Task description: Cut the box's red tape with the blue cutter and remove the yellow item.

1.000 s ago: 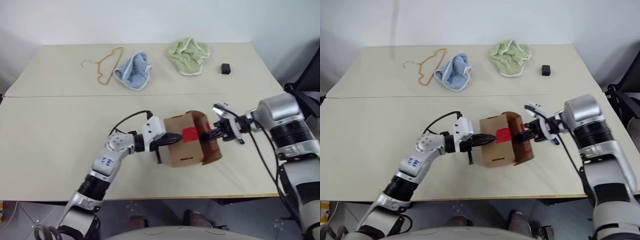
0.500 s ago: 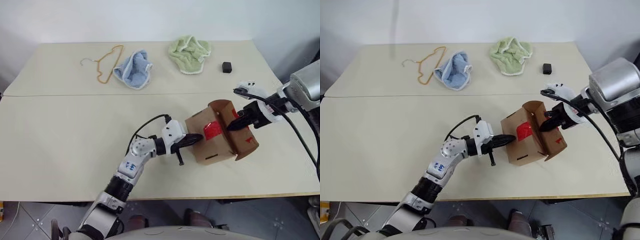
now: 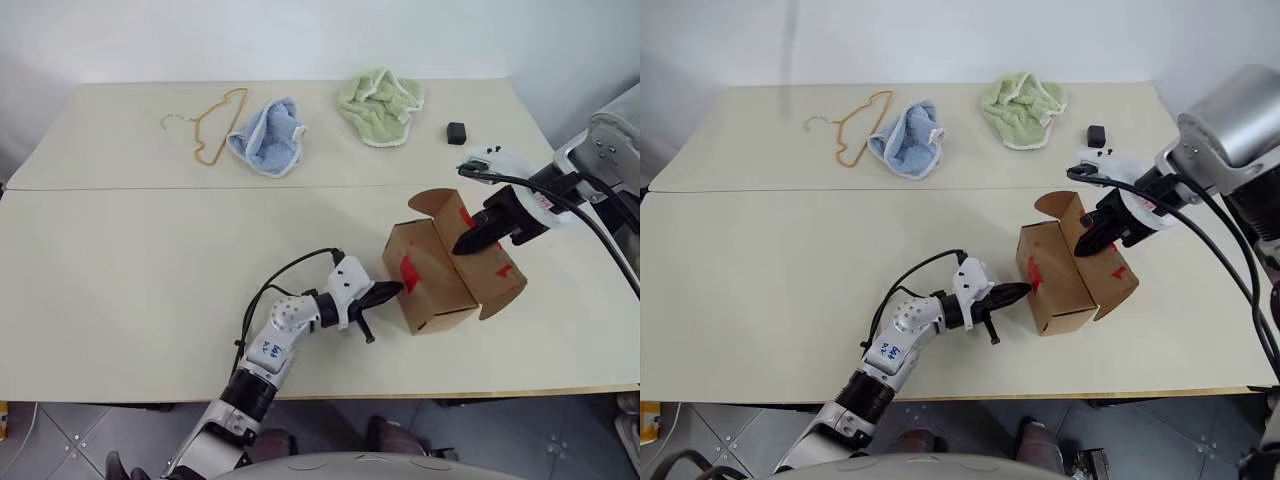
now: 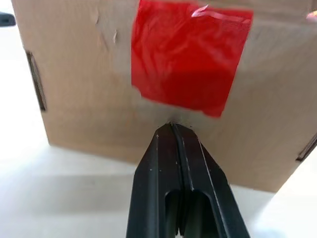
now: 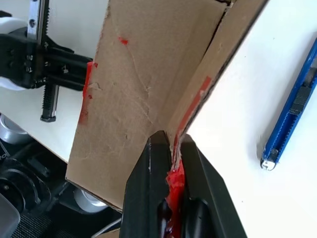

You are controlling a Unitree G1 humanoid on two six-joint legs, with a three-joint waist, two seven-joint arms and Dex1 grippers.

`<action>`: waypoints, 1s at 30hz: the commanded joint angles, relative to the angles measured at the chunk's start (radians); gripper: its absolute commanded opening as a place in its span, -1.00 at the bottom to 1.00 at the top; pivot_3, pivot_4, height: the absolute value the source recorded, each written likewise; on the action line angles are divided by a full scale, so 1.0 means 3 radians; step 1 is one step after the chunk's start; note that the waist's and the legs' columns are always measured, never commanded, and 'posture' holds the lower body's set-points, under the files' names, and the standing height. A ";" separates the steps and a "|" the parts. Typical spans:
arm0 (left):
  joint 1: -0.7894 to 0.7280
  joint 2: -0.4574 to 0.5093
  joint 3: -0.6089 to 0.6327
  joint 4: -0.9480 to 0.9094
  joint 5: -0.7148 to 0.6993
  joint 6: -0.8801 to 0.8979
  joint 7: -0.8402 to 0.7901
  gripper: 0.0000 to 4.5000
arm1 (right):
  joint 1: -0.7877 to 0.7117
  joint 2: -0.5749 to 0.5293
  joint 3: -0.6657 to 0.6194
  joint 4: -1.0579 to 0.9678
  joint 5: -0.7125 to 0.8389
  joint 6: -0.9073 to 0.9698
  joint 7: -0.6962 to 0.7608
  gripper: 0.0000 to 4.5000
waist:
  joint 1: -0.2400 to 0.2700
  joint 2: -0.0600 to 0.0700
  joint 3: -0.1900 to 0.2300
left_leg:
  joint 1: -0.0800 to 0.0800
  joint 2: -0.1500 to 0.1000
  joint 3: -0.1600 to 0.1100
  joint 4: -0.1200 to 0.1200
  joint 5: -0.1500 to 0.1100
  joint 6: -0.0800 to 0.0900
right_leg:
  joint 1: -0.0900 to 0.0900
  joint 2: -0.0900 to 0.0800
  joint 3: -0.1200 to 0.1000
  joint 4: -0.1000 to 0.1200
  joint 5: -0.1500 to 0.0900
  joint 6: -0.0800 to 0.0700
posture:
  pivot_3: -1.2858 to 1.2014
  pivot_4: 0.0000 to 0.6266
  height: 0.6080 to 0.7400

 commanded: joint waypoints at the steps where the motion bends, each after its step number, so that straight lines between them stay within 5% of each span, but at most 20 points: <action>1: 0.0054 0.0003 -0.0010 -0.0235 -0.0003 0.0083 -0.0002 -1.00 | -0.0039 -0.0090 0.0006 -0.0141 0.0506 0.0014 -0.0329 -0.99 | -0.0004 0.0000 0.0000 | -0.0001 0.0000 0.0000 -0.0001 0.0000 0.0000 | -0.0001 0.0000 0.0000 0.0000 0.0000 0.0000 | 0.03 -0.52 1.00; 13: -0.0106 0.0634 0.0332 -0.1522 -0.0944 0.1350 -0.0673 -1.00 | 0.0243 -0.0096 -0.0367 -0.0045 0.1436 0.0014 -0.1582 -0.99 | -0.0015 -0.0001 0.0001 | -0.0004 0.0003 0.0000 0.0003 0.0000 0.0000 | -0.0004 0.0000 -0.0001 0.0002 0.0002 -0.0005 | 0.03 -0.52 1.00; 22: -0.0566 0.0171 0.0210 -0.0905 -0.0647 0.0993 -0.0381 -1.00 | 0.0688 0.0023 -0.0902 -0.0046 0.2028 0.0014 -0.2415 -0.99 | -0.0028 -0.0014 -0.0007 | 0.0000 0.0003 0.0003 0.0015 0.0002 0.0004 | 0.0004 0.0001 -0.0001 0.0005 0.0009 -0.0005 | 0.03 -0.52 1.00; 30: -0.0588 0.0157 -0.0158 -0.0524 -0.0210 0.0861 -0.0368 -1.00 | 0.1113 -0.0021 -0.1429 -0.0111 0.2464 0.0014 -0.3031 -0.99 | -0.0022 -0.0017 -0.0009 | 0.0003 0.0007 0.0006 0.0020 0.0002 0.0004 | 0.0005 0.0004 0.0002 0.0009 0.0011 -0.0008 | 0.03 -0.52 1.00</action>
